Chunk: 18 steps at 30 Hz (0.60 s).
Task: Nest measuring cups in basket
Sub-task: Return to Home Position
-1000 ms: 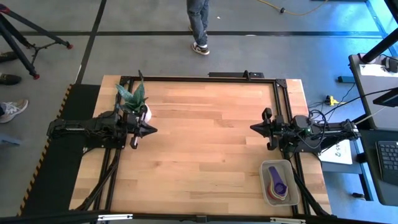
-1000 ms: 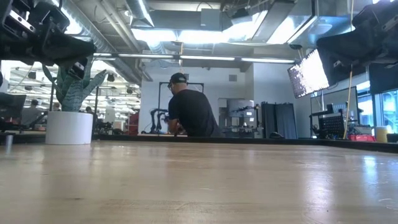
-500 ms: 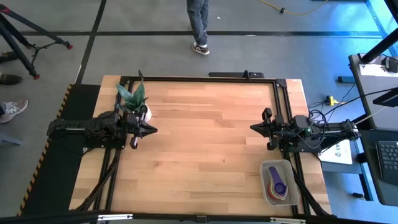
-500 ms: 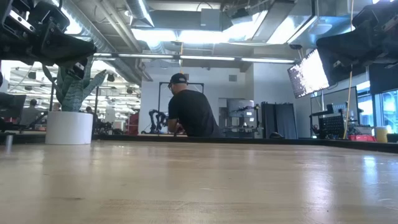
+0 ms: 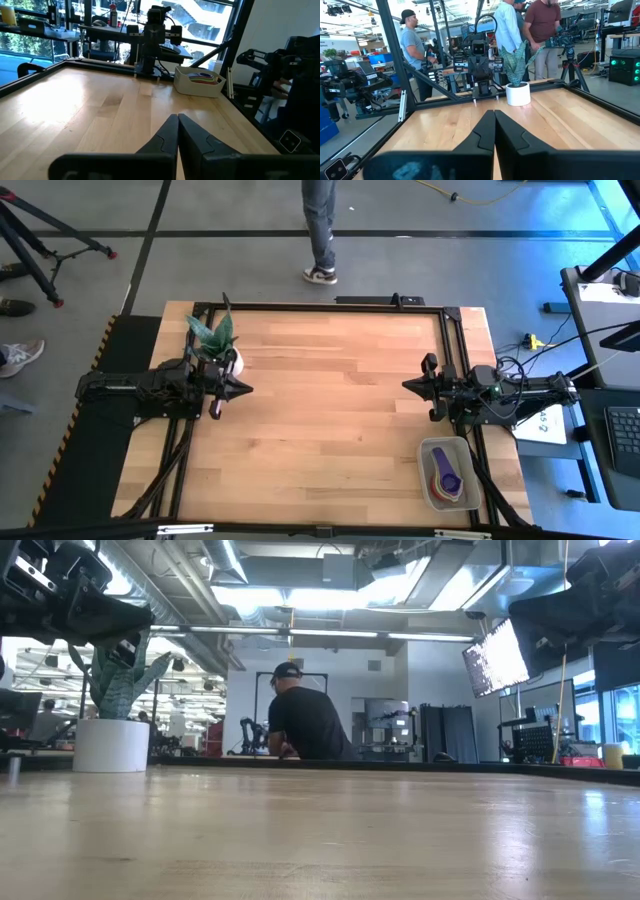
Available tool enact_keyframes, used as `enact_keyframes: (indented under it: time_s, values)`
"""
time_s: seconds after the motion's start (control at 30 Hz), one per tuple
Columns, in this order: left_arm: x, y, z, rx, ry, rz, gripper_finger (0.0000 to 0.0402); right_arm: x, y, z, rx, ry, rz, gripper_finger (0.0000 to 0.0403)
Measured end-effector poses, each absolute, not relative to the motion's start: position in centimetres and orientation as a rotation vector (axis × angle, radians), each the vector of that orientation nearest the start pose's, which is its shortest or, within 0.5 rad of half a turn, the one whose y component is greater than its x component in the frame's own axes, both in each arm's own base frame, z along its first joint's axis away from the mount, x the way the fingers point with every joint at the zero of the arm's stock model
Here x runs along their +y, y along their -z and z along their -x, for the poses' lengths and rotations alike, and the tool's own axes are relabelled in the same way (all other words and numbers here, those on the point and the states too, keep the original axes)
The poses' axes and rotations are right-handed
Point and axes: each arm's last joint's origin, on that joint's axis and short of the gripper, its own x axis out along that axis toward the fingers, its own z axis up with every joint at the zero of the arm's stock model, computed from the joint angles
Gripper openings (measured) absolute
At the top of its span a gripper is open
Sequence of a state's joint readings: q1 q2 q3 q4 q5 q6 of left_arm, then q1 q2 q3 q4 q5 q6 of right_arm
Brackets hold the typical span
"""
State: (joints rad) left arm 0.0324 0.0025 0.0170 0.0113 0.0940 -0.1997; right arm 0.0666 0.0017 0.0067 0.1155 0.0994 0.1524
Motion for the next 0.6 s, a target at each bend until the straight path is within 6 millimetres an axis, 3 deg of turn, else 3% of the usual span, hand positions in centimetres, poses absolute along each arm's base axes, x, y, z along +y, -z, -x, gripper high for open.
enact_keyframes:
  time_s: [0.6]
  values:
    - [0.04,-17.02,-9.67,-0.019,0.064,0.198,0.0022,0.35,-17.67,-9.66,-0.122,0.024,-0.162,0.0]
